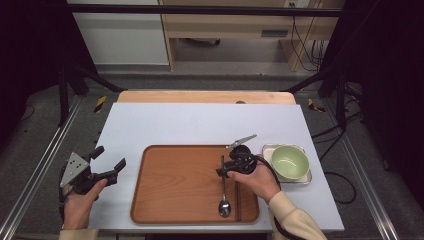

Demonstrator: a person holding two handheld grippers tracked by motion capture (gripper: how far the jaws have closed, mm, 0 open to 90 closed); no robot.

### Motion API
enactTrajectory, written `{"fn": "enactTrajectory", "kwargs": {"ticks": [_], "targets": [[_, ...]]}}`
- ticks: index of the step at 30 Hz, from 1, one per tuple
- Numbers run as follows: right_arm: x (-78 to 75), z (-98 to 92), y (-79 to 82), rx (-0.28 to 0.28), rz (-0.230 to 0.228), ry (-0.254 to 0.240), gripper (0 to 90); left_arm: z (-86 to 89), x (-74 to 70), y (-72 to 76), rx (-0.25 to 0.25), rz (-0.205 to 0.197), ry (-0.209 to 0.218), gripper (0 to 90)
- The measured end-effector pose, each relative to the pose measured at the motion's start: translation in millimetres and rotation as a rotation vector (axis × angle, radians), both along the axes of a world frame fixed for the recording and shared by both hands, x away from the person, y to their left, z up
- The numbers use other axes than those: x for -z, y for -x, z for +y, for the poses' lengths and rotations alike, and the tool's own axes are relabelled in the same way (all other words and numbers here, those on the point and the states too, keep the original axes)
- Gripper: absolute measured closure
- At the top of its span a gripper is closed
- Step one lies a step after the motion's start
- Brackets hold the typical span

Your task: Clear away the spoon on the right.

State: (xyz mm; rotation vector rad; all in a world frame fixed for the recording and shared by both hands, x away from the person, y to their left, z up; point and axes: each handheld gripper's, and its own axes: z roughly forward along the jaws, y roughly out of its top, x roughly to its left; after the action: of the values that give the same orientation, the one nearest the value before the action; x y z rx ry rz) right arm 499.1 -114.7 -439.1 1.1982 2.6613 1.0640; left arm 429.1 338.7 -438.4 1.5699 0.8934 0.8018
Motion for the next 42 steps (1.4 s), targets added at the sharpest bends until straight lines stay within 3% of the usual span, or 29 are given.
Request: {"fn": "enactTrajectory", "kwargs": {"ticks": [10, 13, 22, 30, 42], "targets": [[-4.2, 0.3, 1.4, 0.061, -0.052, 0.010, 30.9, 0.3, -0.3, -0.1, 0.000, -0.003, -0.003, 9.0], [-10.3, -1.1, 6.0, 0.065, -0.117, 0.014, 25.6, -0.5, 0.4, -0.3, 0.001, 0.000, -0.003, 9.0], [-14.4, -7.4, 20.0, 0.095, -0.206, -0.014, 16.5, -7.8, 3.5, -2.3, 0.010, 0.009, -0.038, 8.9], [-16.0, -14.7, 27.5, 0.108, -0.256, -0.019, 13.2, -12.3, 6.0, -3.6, 0.015, 0.018, -0.052, 8.7], [-42.3, -35.6, 39.0, 0.145, -0.335, -0.029, 11.6, -17.0, 7.2, -4.9, 0.022, 0.021, -0.065, 8.7]]}}
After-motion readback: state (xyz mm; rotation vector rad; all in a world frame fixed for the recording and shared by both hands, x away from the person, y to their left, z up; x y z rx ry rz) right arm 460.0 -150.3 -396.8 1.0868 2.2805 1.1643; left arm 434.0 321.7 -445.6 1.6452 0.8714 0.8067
